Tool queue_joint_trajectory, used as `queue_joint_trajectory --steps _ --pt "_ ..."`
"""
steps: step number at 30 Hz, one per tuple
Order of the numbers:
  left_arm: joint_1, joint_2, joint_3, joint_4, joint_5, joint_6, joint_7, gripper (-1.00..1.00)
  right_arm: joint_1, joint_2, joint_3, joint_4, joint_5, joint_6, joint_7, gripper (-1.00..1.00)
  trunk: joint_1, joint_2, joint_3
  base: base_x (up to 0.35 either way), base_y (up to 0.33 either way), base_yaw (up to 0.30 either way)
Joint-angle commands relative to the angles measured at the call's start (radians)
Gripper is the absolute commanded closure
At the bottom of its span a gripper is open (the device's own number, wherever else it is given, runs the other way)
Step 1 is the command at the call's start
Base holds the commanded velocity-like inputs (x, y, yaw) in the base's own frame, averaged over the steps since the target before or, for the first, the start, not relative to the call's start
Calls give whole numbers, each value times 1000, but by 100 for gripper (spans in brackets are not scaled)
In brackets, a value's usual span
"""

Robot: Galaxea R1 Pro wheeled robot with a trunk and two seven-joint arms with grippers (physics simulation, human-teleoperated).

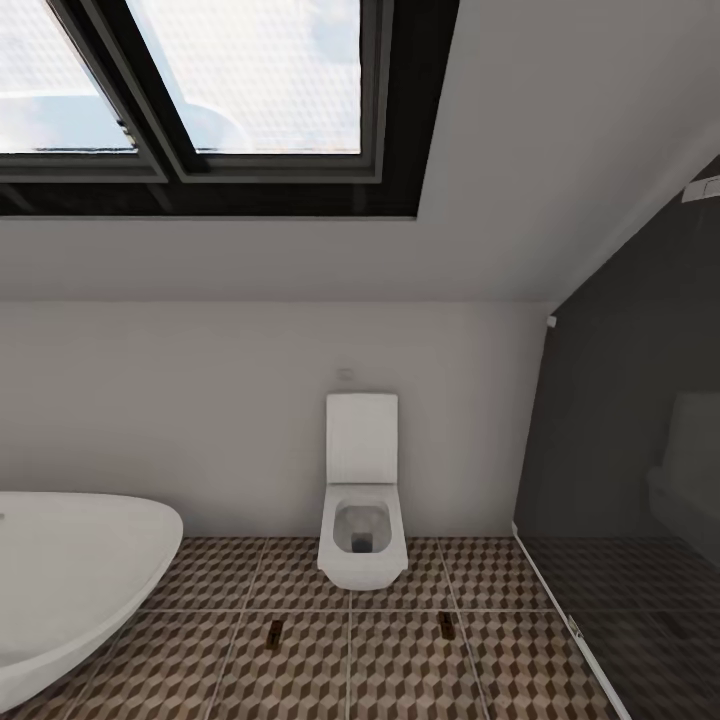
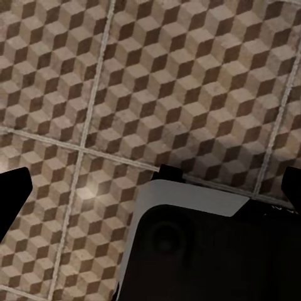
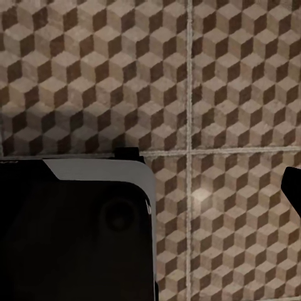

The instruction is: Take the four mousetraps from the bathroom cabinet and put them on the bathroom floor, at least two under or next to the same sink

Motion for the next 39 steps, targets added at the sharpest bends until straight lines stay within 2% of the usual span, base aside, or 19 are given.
queue_joint_trajectory --steps 1,39 --pt "-1 0 1 1 6 -4 2 -100 -1 1 8 2 -8 -4 0 -100 0 -1 -2 0 0 0" --pt "-1 0 0 -1 6 -4 2 -100 -1 -1 6 2 -7 -4 0 -100 0 -1 -2 0 0 0"
